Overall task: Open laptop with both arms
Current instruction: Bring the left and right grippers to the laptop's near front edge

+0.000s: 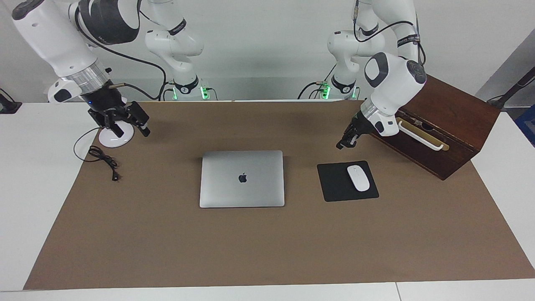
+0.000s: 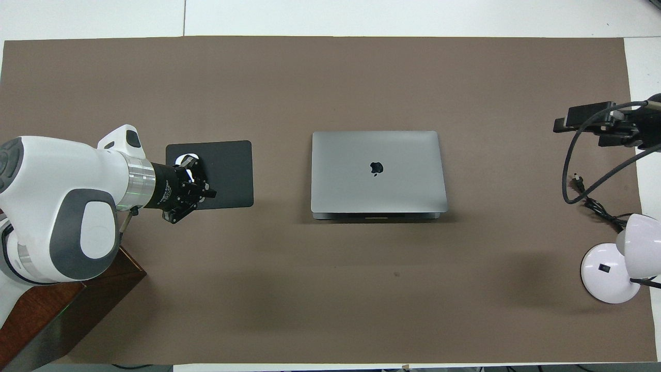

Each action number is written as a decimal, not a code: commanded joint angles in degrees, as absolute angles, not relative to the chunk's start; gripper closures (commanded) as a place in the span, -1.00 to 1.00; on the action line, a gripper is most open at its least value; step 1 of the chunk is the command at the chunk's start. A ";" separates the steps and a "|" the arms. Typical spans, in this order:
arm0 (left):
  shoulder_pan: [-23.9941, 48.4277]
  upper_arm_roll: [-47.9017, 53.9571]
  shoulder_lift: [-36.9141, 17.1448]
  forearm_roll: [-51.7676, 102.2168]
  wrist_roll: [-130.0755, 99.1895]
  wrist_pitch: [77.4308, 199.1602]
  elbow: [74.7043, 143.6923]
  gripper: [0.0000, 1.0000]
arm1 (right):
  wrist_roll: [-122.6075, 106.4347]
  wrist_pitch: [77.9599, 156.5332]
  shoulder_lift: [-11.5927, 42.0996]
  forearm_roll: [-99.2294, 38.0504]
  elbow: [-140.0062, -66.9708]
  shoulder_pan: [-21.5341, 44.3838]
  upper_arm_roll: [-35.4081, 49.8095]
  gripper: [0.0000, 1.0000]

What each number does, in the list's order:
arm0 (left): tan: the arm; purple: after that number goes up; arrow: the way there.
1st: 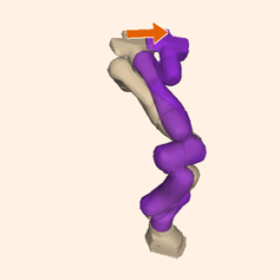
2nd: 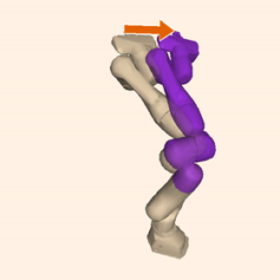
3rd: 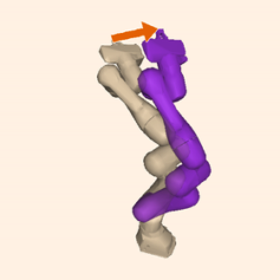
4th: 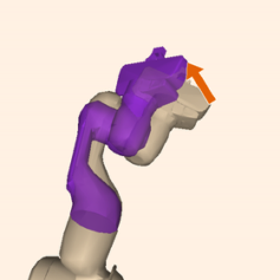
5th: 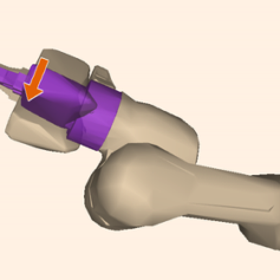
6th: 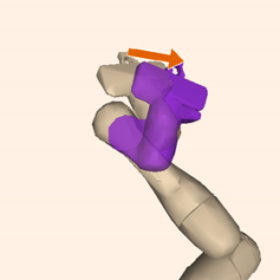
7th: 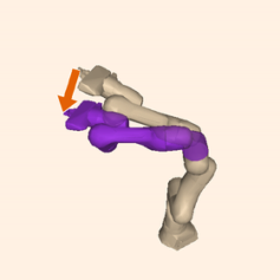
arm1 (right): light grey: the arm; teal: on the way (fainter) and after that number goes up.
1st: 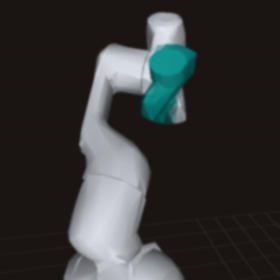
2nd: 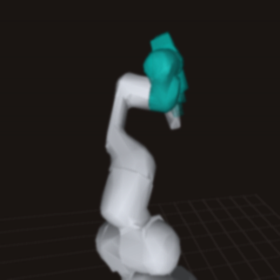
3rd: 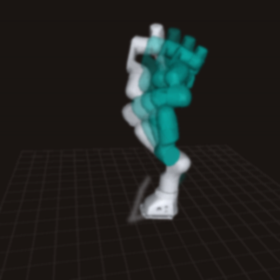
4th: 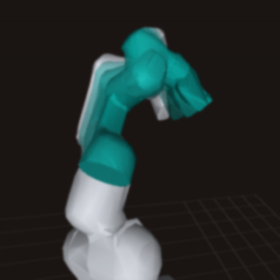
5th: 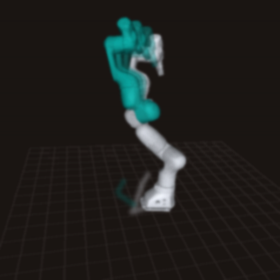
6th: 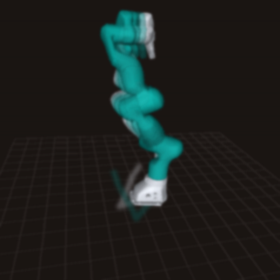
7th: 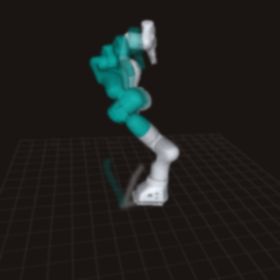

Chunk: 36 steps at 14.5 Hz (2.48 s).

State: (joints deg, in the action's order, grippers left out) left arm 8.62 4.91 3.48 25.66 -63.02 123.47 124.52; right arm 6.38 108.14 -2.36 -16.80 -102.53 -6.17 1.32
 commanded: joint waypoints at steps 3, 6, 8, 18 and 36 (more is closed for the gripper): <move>13.52 4.83 5.71 31.97 -70.22 136.46 132.61 1.00 | 13.78 119.51 -8.96 -24.42 -116.08 -3.18 2.46 -1.00; 14.84 4.92 5.63 36.21 -74.86 141.93 134.64 1.00 | 21.07 125.58 -9.32 -26.53 -119.61 1.30 2.46 -1.00; 16.07 5.01 5.36 42.06 -75.76 147.89 136.83 1.00 | 25.29 129.27 -9.58 -28.73 -121.28 2.98 3.16 -1.00; 24.86 5.10 -1.39 71.72 -75.41 159.95 138.25 1.00 | 44.26 144.49 -10.72 -36.12 -130.17 14.49 4.13 -1.00; 39.80 5.27 -12.38 93.34 -73.39 172.96 129.64 1.00 | 51.42 156.79 -10.11 -41.31 -142.46 21.53 4.04 -1.00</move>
State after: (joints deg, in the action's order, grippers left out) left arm 37.21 5.84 -9.34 91.73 -74.04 169.77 132.31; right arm 52.03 154.94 -8.80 -39.56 -139.69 21.06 4.08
